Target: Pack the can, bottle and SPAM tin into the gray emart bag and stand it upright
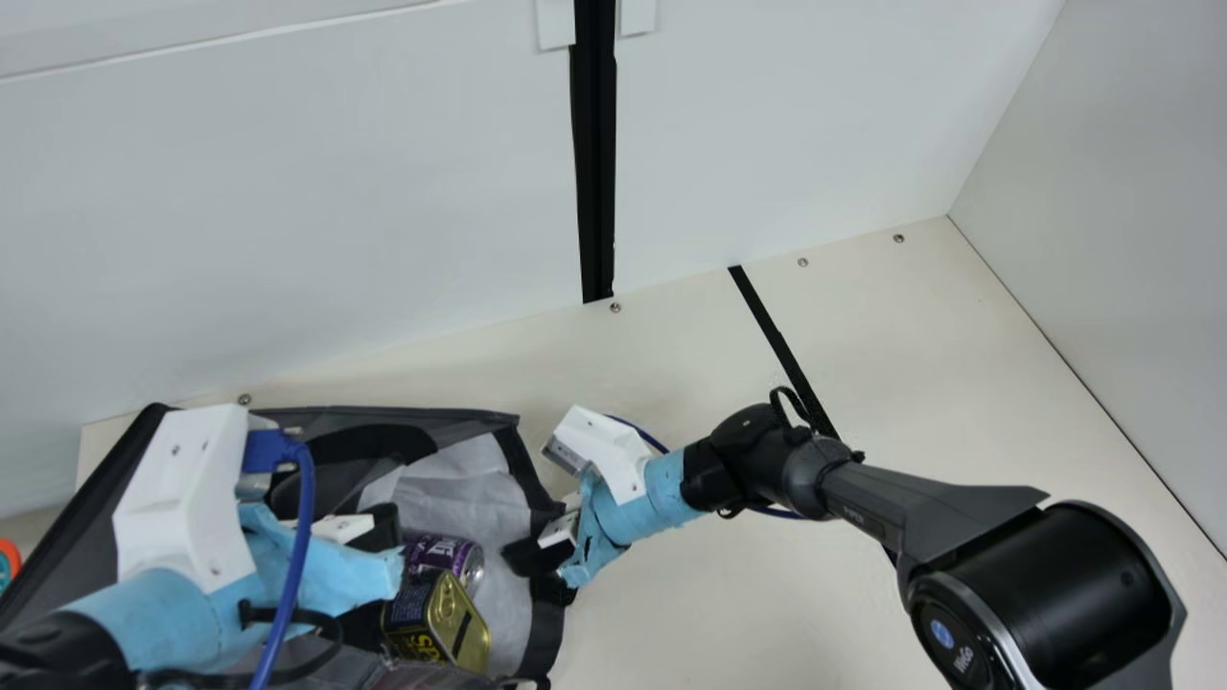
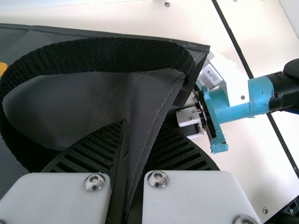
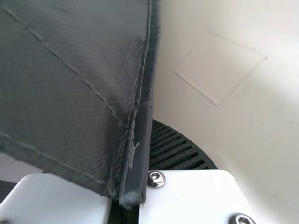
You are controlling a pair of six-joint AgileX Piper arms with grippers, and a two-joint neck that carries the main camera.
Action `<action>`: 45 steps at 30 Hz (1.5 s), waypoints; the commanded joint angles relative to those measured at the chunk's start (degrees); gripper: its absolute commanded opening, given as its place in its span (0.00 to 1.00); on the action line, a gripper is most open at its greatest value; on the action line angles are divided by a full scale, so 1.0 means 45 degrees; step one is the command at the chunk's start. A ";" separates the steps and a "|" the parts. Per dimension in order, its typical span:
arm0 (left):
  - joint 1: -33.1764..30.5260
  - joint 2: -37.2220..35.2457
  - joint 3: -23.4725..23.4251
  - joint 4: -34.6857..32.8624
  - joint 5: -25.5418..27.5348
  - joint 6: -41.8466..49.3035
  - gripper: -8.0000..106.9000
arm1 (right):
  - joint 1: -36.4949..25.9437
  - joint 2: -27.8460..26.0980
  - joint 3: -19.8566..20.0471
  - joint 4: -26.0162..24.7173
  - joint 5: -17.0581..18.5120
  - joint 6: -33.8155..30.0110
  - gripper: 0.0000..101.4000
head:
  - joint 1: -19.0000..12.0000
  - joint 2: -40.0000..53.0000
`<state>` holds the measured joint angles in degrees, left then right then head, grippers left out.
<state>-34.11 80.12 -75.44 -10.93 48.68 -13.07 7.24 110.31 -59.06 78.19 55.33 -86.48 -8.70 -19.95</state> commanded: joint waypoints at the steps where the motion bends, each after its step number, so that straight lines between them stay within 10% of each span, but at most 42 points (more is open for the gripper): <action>1: 0.0000 0.0000 0.0000 0.0000 0.0000 0.0000 0.00 | -0.0090 -0.0082 0.0044 0.0389 0.0245 0.0069 0.00 | -0.0289 -0.0011; 23: 0.0028 -0.0217 0.0383 -0.0483 -0.0422 0.0247 0.00 | -0.1802 -0.2397 0.0893 0.2268 0.3239 0.1480 0.00 | -0.0289 -0.0011; 45: -0.0399 0.0382 -0.0151 -0.1501 -0.2263 0.0714 0.00 | -0.1433 -0.5391 0.0534 0.3848 0.3239 0.4042 0.00 | -0.0289 -0.0011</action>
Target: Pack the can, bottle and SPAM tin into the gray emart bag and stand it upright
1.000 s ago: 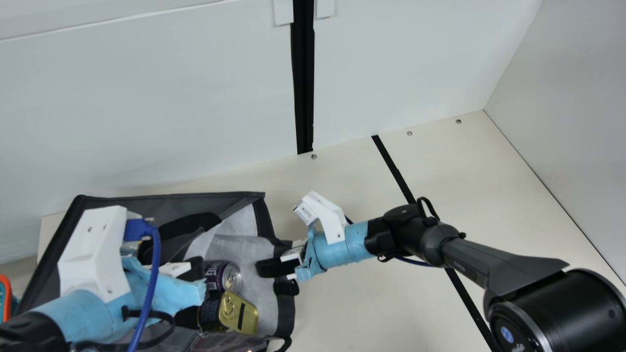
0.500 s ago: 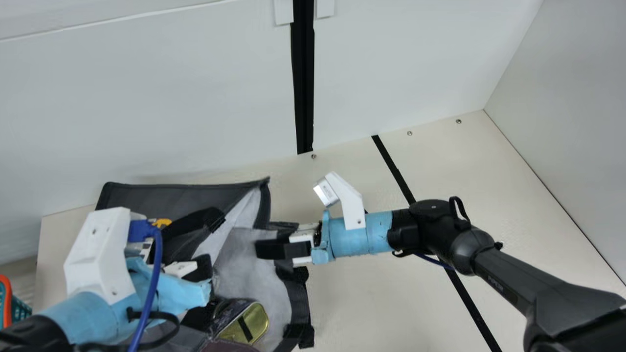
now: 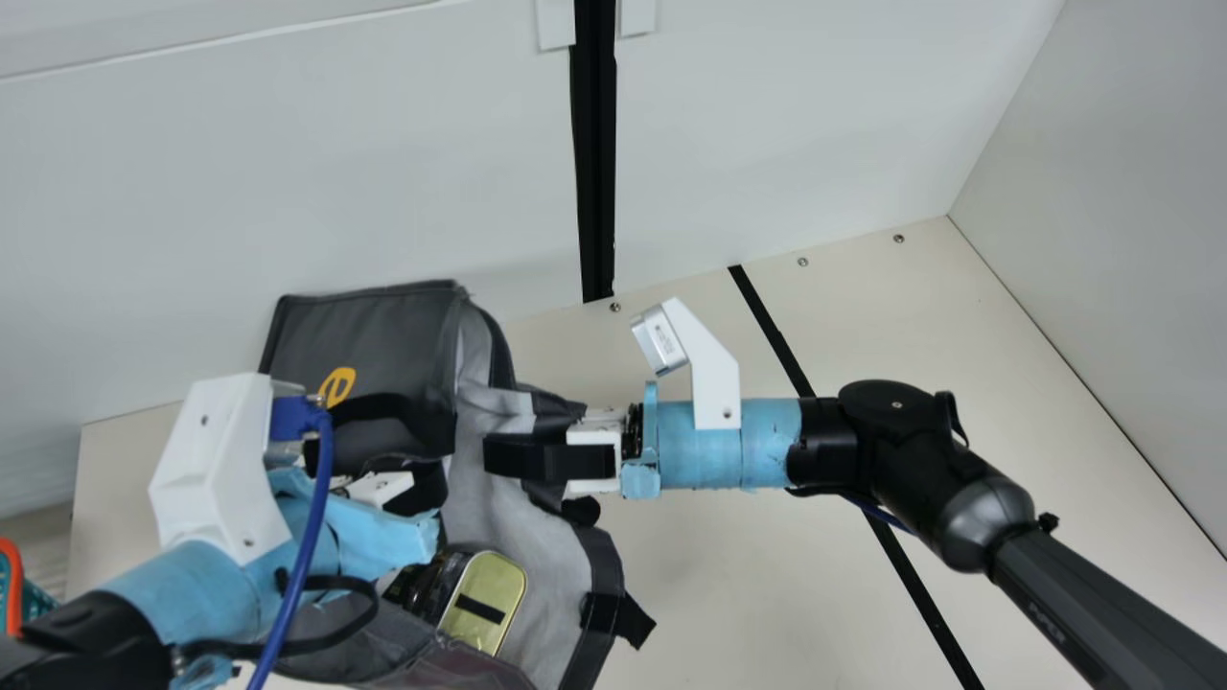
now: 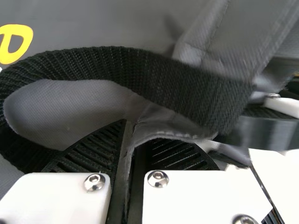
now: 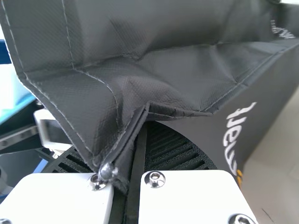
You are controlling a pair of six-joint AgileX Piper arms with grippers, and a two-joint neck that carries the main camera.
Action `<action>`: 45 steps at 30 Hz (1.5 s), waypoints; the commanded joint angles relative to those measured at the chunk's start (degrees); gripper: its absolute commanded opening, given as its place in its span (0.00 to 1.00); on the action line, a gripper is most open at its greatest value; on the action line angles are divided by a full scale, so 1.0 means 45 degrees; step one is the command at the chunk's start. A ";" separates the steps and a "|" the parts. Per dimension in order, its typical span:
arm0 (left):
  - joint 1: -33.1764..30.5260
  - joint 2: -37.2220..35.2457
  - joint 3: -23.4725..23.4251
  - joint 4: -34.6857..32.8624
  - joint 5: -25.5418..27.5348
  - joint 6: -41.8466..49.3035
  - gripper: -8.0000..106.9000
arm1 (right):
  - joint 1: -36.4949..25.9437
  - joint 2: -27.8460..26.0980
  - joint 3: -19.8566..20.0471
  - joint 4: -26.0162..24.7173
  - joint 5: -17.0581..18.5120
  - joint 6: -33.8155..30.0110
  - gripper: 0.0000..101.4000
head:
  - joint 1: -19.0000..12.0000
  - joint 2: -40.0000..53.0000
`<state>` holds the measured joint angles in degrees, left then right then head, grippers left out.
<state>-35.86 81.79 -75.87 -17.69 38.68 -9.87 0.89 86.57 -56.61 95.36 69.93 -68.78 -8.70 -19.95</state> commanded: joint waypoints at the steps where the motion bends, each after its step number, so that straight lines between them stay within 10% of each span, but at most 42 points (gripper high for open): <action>1: -0.0021 0.0009 -0.0109 0.0005 -0.0096 -0.0007 0.00 | -0.0038 -0.0221 -0.0044 0.0075 -0.0006 0.0203 0.00 | -0.0289 -0.0011; 22: -0.0085 -0.0371 -0.2505 0.0619 0.0330 -0.0339 0.00 | -0.0851 -0.2071 -0.1317 0.0593 -0.0006 0.2581 0.00 | -0.0289 -0.0011; 45: 0.0925 -0.1842 -0.4935 -0.1401 0.4009 0.1907 0.00 | -0.2921 -0.5535 -0.1889 -0.0031 -0.0006 0.5673 0.00 | -0.0289 -0.0011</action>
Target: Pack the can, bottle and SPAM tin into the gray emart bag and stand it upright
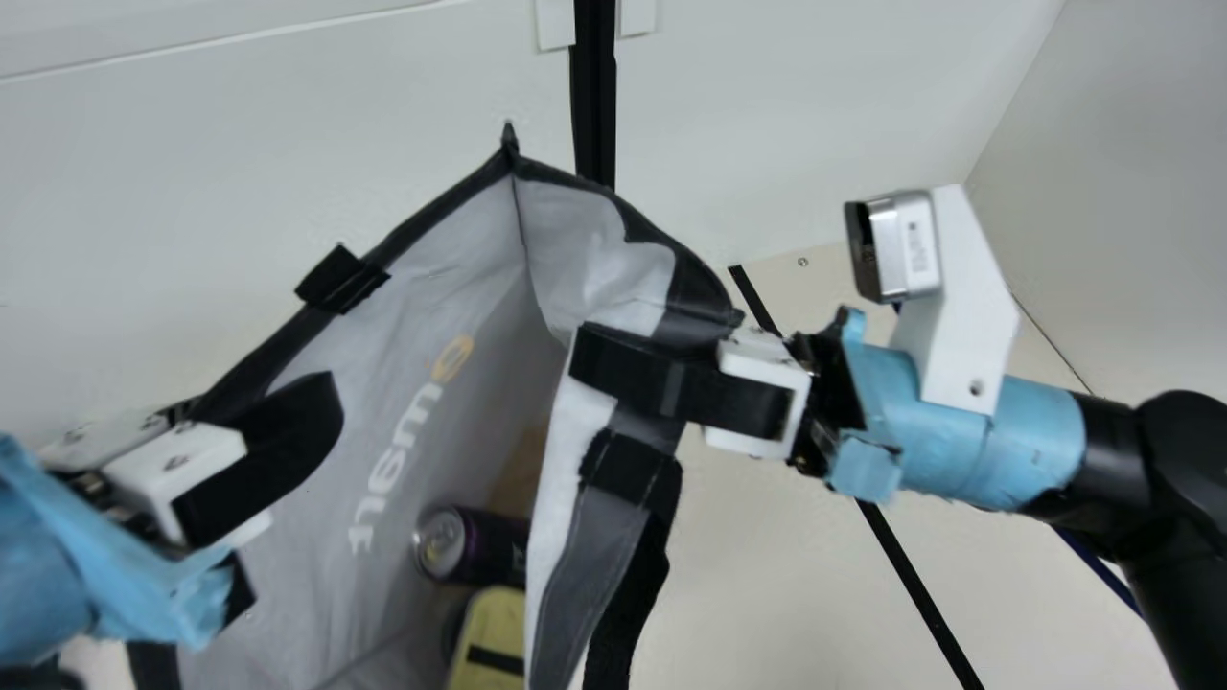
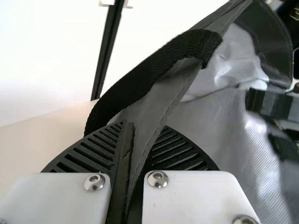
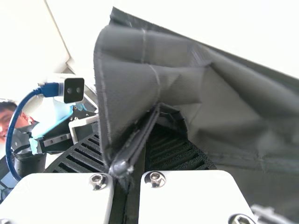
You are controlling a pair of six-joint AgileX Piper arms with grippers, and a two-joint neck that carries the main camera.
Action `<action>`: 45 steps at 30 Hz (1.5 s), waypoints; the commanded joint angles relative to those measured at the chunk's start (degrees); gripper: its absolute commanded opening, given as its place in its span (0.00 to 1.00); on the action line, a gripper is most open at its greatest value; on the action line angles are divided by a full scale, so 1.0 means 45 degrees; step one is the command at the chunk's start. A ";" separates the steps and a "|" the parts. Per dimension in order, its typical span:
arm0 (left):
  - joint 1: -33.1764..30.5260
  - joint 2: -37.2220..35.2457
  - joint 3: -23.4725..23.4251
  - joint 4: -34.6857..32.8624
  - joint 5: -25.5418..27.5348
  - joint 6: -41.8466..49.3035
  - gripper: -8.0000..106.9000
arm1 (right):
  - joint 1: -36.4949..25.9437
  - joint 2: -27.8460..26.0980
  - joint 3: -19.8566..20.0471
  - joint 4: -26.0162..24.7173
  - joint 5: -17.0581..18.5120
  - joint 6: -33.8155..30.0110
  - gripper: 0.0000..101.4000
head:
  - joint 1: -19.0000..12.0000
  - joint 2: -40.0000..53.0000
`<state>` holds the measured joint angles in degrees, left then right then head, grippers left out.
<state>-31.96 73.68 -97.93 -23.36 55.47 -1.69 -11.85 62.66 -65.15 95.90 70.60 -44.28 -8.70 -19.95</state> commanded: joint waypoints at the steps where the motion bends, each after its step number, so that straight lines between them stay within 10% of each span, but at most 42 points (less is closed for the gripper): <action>1: 0.0131 -0.0128 -0.0073 -0.0271 0.0471 0.0174 0.00 | -0.0191 -0.0399 0.0002 -0.0230 -0.0156 0.0398 0.00 | -0.0289 -0.0011; 22: 0.1520 -0.1351 0.0632 -0.2683 0.3059 0.1781 0.00 | -0.1216 -0.3289 0.0494 -0.2573 -0.0156 0.3317 0.00 | -0.0289 -0.0011; 45: 0.2008 0.2592 0.0852 -0.4397 0.2218 0.4480 0.00 | -0.1149 -0.0733 0.1017 -0.5861 -0.0850 0.1332 0.00 | -0.0289 -0.0011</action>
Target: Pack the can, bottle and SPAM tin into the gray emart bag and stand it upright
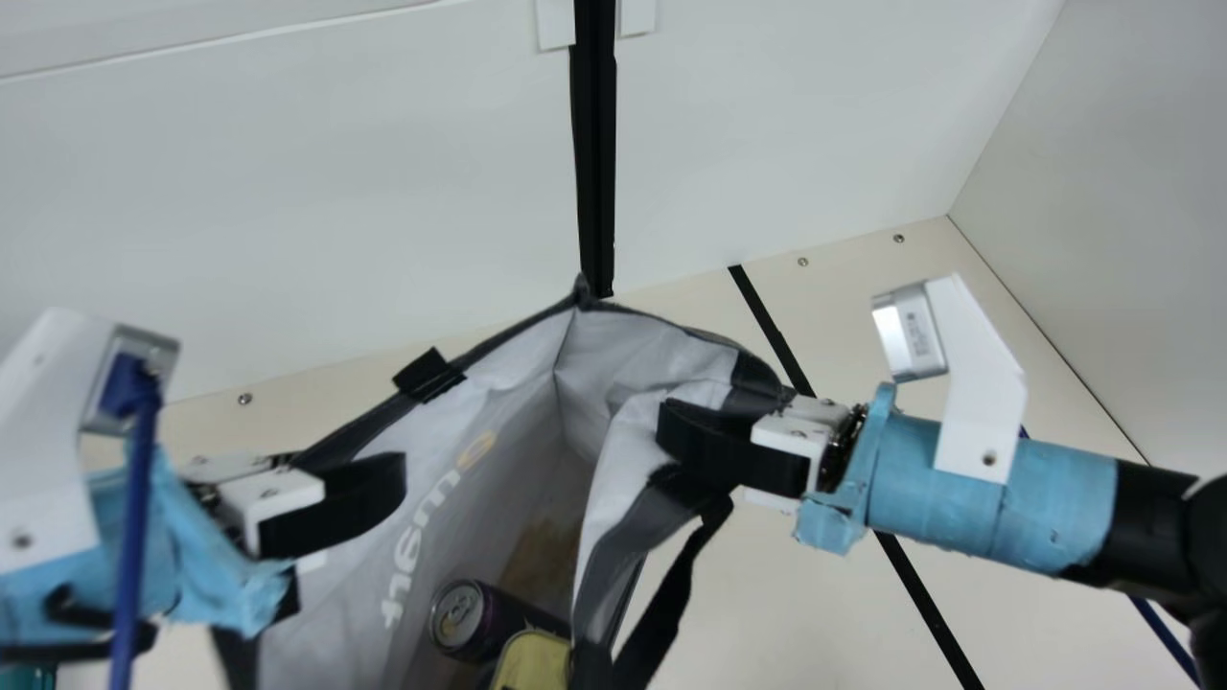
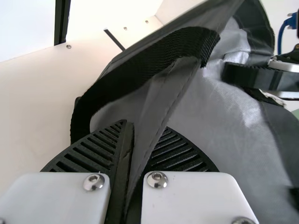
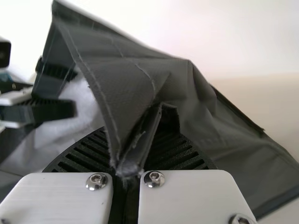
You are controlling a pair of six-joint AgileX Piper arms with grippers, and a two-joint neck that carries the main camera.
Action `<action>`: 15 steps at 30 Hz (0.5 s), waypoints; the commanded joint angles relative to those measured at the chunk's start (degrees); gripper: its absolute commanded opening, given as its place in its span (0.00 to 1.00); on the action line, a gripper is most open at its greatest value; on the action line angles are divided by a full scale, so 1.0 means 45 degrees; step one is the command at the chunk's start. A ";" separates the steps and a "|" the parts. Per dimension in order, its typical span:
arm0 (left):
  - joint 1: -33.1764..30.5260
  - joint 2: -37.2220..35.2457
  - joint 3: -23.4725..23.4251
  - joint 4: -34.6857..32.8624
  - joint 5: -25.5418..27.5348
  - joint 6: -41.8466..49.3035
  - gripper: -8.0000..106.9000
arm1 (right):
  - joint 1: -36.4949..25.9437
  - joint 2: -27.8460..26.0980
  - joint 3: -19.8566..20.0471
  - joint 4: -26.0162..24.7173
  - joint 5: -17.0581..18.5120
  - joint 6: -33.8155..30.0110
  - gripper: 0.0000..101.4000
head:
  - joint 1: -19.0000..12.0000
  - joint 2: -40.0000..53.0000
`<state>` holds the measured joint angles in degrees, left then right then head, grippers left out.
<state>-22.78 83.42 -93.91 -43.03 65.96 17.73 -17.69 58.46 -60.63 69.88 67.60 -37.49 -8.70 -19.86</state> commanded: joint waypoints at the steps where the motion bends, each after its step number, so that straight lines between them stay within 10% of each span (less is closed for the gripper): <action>1: -0.0062 0.0630 -0.0056 -0.0083 -0.0247 0.0288 0.00 | 0.0278 0.0358 0.0020 -0.0117 -0.0353 -0.0297 0.00 | -0.0289 -0.0030; 15: -0.0331 0.3043 -0.1292 -0.0616 -0.1700 0.1408 0.00 | 0.1458 0.2499 -0.0440 0.0494 -0.1509 -0.2658 0.00 | -0.0289 -0.0030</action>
<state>-24.19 96.21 -99.08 -45.85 58.60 23.97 -11.28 68.78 -62.42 72.20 61.01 -48.29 -8.70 -19.86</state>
